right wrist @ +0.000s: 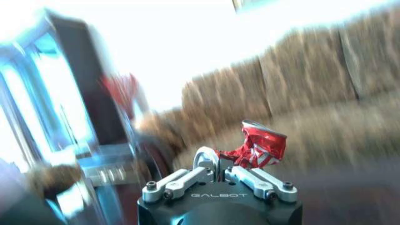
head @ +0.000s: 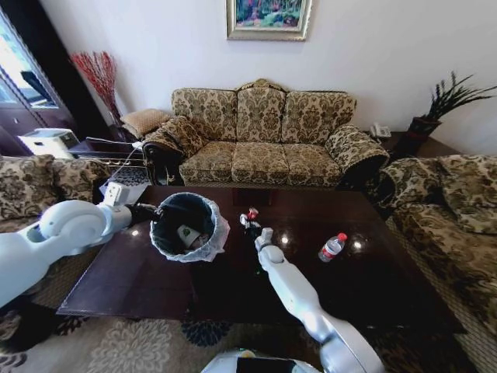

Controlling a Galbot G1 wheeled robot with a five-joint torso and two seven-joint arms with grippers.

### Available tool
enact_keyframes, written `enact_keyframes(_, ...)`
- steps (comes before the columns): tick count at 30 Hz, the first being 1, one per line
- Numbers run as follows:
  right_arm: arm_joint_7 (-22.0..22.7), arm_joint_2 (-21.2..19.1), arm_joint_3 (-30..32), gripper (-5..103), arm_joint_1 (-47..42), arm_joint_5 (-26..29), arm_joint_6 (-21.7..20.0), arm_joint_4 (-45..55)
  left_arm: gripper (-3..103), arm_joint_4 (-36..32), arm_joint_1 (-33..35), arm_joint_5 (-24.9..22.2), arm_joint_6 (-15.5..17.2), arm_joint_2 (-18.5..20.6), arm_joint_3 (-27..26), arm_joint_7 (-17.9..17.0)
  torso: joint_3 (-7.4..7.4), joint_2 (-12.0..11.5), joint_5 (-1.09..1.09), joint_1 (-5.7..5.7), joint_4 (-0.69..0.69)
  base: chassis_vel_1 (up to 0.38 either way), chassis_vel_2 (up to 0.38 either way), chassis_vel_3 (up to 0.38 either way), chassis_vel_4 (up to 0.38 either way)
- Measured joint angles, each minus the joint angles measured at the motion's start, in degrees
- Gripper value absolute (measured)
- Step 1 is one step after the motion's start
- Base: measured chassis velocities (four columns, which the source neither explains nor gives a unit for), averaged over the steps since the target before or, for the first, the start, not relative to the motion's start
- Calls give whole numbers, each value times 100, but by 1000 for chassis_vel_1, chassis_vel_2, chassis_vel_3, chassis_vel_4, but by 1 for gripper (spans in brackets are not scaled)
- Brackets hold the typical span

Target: Move to the front of the table and place the trash on the table into the trash bin.

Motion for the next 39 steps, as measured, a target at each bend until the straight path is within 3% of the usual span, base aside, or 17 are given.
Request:
enact_keyframes(1, -34, -169, 93, 1, -168, 19, 56, 832, 0, 24, 0, -3, 0, 9, -13, -4, 0, 0, 1, -1, -1, 0, 0, 0, 0)
enact_keyframes(3, -59, -216, 120, 1, -203, 37, 66, 1034, 0, 37, 0, -4, 0, 19, -14, -2, -1, 0, 1, -1, 0, 0, 0, 0, 0)
enact_keyframes(5, -149, -509, 184, 1, -388, 202, -54, 2135, 0, 132, 2, 28, -6, 37, -3, 9, -1, 0, 1, -1, 1, 0, 0, 0, 0)
enact_keyframes(6, -149, -509, 184, 1, -388, 202, -54, 2135, 0, 132, 2, 28, -6, 37, -3, 9, -1, 0, 1, -1, 1, 0, 0, 0, 0)
enact_keyframes(10, -109, -958, 97, 1, -871, 893, -762, 3936, 0, 207, 22, 107, -23, -46, 26, 166, 0, 0, 0, 1, -2, 0, 0, 0, 0)
enact_keyframes(12, -127, -1024, 49, 1, -949, 1066, -868, 4207, 0, 218, 27, 123, -25, -62, 36, 178, -1, 0, 0, 0, -2, 0, 0, 0, 0)
enact_keyframes(14, -187, -1211, -175, 1, -1089, 1622, -1196, 4886, 0, 231, 35, 151, -28, -97, 68, 184, -1, 0, 0, -2, 0, 0, 0, 0, 0)
enact_keyframes(19, -351, -1414, -597, 1, -1089, 2410, -1608, 5376, 0, 221, 19, 152, -35, -113, 79, 186, 0, 0, 1, -1, 0, 0, 0, 0, 0)
enact_keyframes(23, -436, -1493, -957, 1, -1047, 2582, -1743, 5512, 0, 223, 18, 152, -36, -175, 80, 184, 0, 0, 0, 0, 0, 0, 0, 0, 0)
enact_keyframes(31, -622, -1595, -1355, 1, -1043, 2161, -1837, 5228, 0, 174, 18, 138, -36, -247, 68, 179, 0, 0, 0, 0, 0, 0, 0, 0, 0)
enact_keyframes(39, -468, -1472, -1470, -1, -933, 1664, -1957, 4928, 0, -14, 40, 80, -9, -327, 54, 173, 0, 0, 0, 0, 0, 0, 0, 0, 0)
